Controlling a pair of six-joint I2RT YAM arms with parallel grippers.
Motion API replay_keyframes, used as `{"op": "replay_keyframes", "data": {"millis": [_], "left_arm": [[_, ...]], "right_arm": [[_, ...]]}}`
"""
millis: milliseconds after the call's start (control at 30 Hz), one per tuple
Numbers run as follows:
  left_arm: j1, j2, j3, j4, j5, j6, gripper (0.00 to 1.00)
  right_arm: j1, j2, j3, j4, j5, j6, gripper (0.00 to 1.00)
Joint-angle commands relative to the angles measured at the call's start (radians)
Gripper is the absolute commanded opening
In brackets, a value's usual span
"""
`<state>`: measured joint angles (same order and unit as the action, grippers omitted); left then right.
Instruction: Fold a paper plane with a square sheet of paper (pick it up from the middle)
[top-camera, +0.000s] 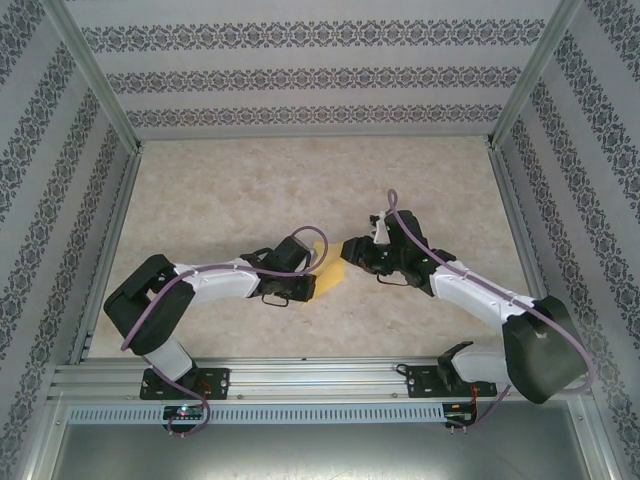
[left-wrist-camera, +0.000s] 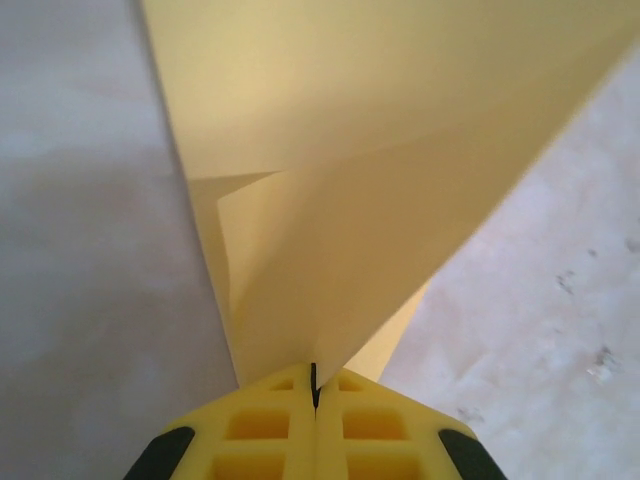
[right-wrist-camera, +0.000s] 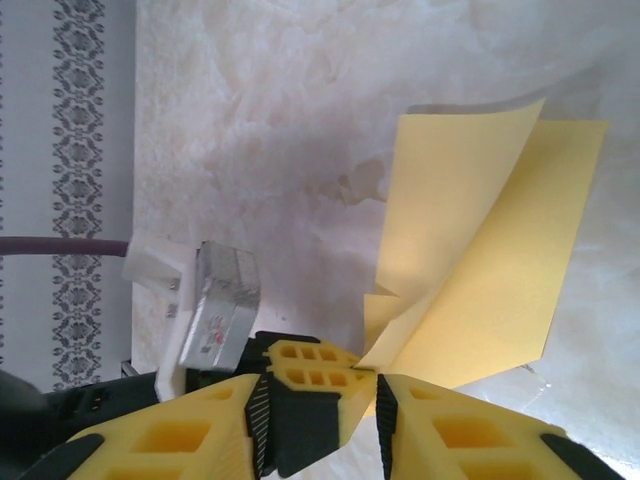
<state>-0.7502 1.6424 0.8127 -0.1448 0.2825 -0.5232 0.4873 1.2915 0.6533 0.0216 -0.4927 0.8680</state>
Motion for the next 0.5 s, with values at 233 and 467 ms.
{"op": "replay_keyframes", "data": {"millis": [233,467], "left_arm": [[0.098,-0.002,-0.082,0.165,0.203,-0.098,0.03],[0.141,0.024,-0.111,0.216,0.274,-0.142,0.02]], "right_arm": [[0.116,0.211,0.025,0.144,-0.047,0.033,0.21],[0.134,0.329,0.059,0.254,-0.065,0.093,0.1]]}}
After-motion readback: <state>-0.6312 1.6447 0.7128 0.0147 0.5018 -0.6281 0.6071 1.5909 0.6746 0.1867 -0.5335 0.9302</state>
